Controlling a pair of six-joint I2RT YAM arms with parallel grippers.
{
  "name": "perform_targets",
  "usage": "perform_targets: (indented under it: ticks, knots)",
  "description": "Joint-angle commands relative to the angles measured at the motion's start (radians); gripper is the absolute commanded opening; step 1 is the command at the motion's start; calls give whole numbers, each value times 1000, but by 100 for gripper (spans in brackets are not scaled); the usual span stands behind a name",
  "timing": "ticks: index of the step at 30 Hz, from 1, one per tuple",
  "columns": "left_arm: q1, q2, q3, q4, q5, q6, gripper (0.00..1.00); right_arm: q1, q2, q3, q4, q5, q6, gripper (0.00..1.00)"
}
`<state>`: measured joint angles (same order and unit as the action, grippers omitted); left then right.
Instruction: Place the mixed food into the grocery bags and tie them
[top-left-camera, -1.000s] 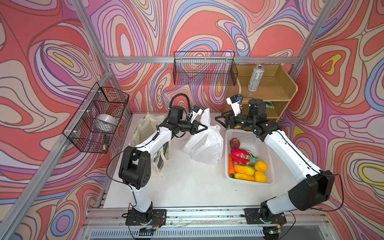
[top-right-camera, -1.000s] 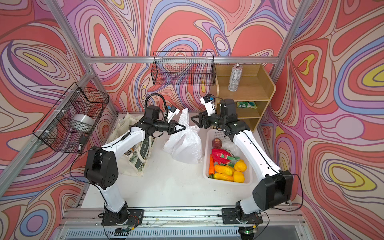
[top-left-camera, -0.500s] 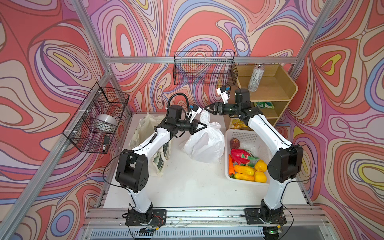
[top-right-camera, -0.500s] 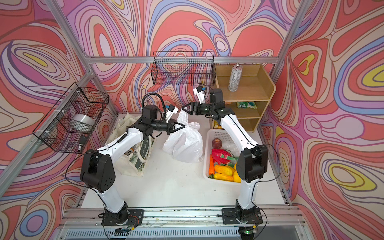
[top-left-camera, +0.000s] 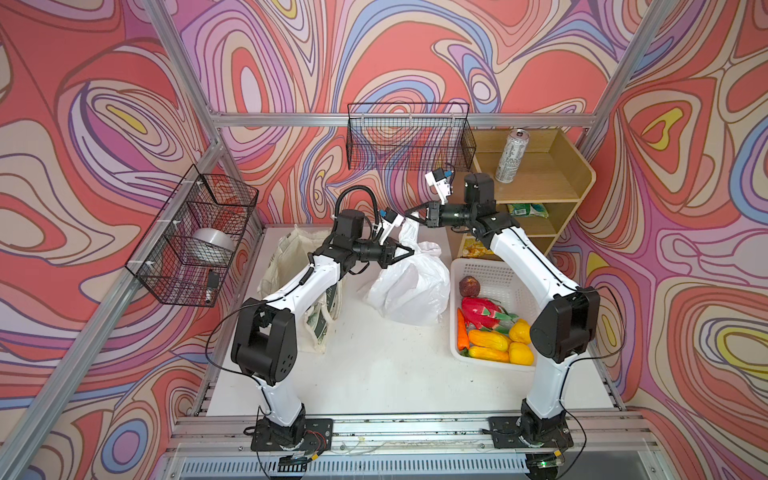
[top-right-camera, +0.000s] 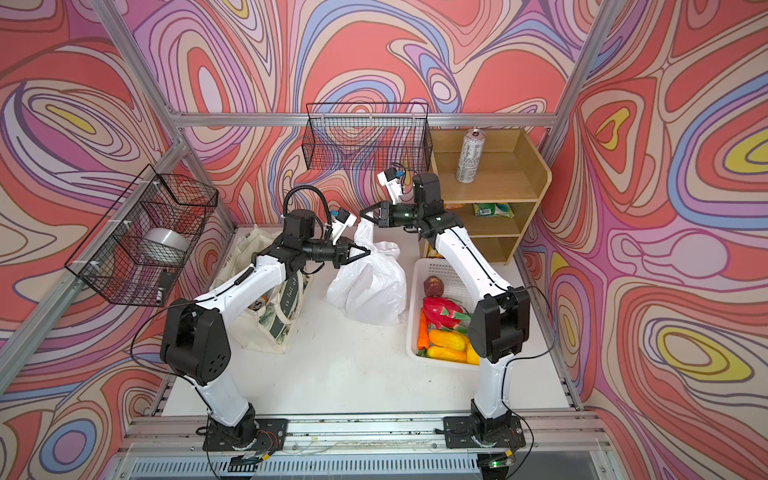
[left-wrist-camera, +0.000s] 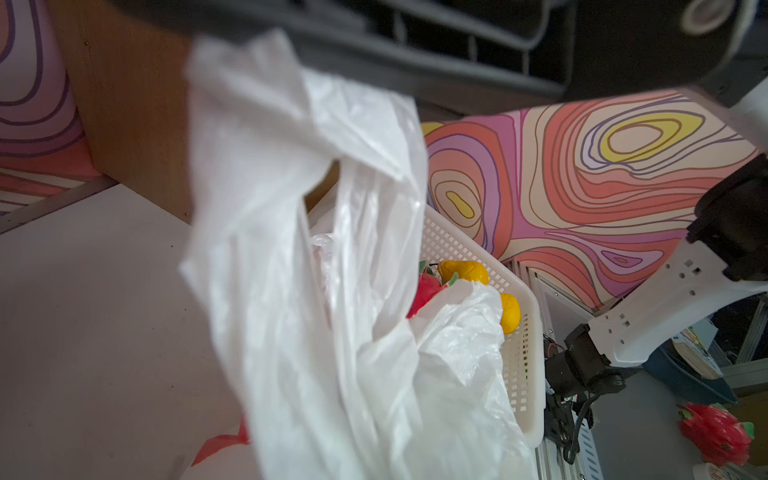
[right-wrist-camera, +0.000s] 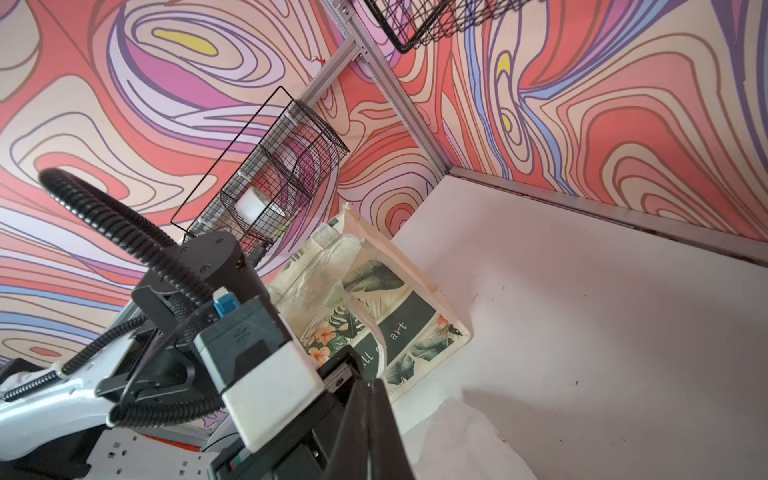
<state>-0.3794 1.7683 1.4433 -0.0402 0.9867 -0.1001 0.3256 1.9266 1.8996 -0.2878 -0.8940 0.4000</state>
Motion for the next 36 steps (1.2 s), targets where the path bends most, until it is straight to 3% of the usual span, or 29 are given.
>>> perform_targets:
  ticks: [1, 8, 13, 17, 22, 25, 31, 36]
  knots:
    - [14, -37, -29, 84, -31, -71, 0, -5, -52, -49, 31, 23, -9, 0]
    - [65, -135, -243, 456, -224, -391, 0, 30, -227, -233, 73, 312, 36, 0]
    - [65, -126, -253, 499, -288, -464, 0, 159, -332, -344, 41, 511, -1, 0]
    - [66, -111, -245, 504, -292, -489, 0, 247, -425, -506, 57, 699, 45, 0]
    - [66, -98, -238, 516, -261, -495, 0, 257, -411, -713, 139, 876, 120, 0]
    - [66, -98, -227, 494, -251, -482, 0, 237, -327, -720, 173, 809, 154, 0]
    - [72, -105, -197, 413, -230, -430, 0, 225, -259, -692, 176, 804, 155, 0]
    - [90, -81, -165, 397, -96, -418, 0, 207, -273, -717, 208, 764, 157, 0]
